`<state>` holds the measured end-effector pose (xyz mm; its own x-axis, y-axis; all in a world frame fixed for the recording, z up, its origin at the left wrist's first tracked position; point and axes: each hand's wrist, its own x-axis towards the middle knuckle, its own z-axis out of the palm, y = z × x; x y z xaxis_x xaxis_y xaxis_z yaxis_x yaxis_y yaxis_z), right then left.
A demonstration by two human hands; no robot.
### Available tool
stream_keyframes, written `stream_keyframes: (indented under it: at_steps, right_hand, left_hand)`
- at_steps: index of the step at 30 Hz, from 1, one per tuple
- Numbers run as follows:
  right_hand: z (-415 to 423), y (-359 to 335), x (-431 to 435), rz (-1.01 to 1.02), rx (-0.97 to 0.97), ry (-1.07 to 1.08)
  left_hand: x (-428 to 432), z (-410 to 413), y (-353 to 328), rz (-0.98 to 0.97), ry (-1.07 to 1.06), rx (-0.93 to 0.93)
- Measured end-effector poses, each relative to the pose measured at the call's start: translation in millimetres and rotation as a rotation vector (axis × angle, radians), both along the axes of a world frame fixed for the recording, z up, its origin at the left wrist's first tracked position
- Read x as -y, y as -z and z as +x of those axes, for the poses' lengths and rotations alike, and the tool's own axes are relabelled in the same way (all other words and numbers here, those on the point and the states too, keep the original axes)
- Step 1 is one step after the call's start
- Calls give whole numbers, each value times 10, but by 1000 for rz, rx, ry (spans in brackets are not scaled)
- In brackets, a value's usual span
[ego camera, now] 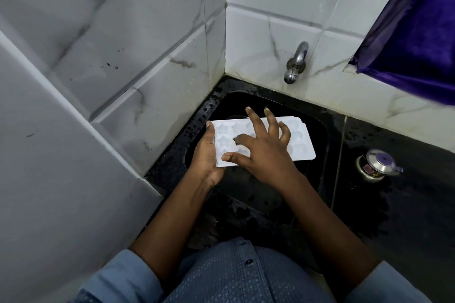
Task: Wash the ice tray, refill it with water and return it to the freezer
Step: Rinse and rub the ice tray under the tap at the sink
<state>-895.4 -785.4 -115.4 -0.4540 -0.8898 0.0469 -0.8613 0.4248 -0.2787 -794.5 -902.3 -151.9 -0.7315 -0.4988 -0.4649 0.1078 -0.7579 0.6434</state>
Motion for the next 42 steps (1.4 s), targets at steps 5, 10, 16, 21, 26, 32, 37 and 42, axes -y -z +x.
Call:
stream_keyframes:
  at_steps: [5,10,16,21,26,32,37,42]
  right_hand:
    - [14,12,36,-13,-22,1]
    - [34,73,53,-44,-41,16]
    - [53,100,95,-71,-42,10]
    - [75,118,84,-71,-31,20]
    - [79,99,95,-71,-41,22]
    - [110,59,101,-60,-45,32]
    - [109,67,102,-52,-36,36]
    - [97,73,112,-43,-26,1]
  left_hand:
    - [16,-4,31,33,-14,-20]
    - [40,-12,20,40,-29,-24]
    - [-6,-5,31,9,-40,-7]
    - [23,17,44,-24,-62,-2]
    - [49,13,64,-9,-53,1]
    - [4,1,9,-31,-72,25]
    - [7,9,30,-41,-66,41]
    - [26,30,50,-39,-61,47]
